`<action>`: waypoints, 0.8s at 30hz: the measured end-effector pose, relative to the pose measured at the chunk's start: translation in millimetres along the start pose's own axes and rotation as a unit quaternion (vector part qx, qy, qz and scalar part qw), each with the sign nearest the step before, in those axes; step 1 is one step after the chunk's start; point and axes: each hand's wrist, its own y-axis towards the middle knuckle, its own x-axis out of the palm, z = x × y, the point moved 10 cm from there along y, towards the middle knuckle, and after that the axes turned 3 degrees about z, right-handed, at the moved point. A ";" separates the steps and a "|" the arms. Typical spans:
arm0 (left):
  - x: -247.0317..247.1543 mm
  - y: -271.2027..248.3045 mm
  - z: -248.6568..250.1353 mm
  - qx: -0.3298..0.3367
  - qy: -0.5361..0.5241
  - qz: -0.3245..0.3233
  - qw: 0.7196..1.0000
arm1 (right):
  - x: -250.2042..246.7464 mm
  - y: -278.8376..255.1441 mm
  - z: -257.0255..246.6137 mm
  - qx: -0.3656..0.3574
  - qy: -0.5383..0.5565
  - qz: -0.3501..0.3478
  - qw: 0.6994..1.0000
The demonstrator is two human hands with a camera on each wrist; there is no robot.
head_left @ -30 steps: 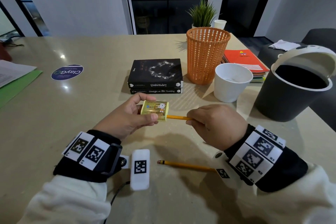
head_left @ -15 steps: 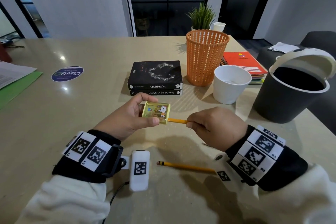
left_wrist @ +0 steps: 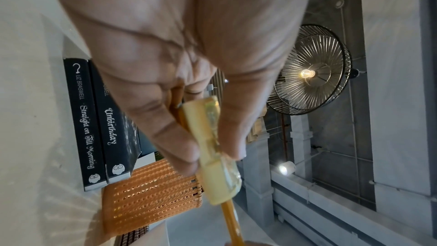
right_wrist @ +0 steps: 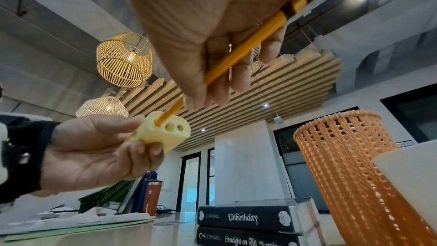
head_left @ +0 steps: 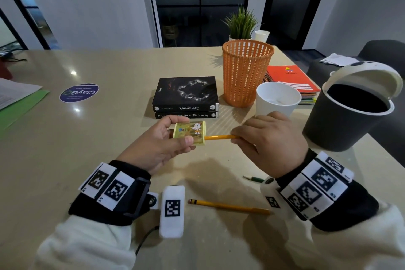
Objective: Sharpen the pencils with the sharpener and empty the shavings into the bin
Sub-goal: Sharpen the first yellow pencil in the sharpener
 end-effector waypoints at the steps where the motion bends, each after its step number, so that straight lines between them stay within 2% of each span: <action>1: -0.2 -0.1 0.5 0.000 0.002 -0.001 1.000 | 0.2 -0.8 -1.8 -0.006 0.008 0.006 1.000; 6: -4.6 -2.4 3.4 0.017 0.039 -0.010 0.999 | 3.2 -0.7 -8.4 -0.010 0.044 0.007 0.999; 15: -4.2 -4.9 6.5 0.049 0.095 -0.035 0.994 | 25.3 -5.5 -3.6 0.025 0.088 -0.077 0.993; 19: -1.3 -4.4 9.3 0.055 0.110 -0.045 0.991 | 35.9 -7.7 -1.7 0.049 0.101 -0.137 0.984; 24: -12.1 -4.9 15.6 0.067 0.104 -0.011 0.992 | 34.4 -8.1 -0.5 0.064 0.118 -0.123 0.983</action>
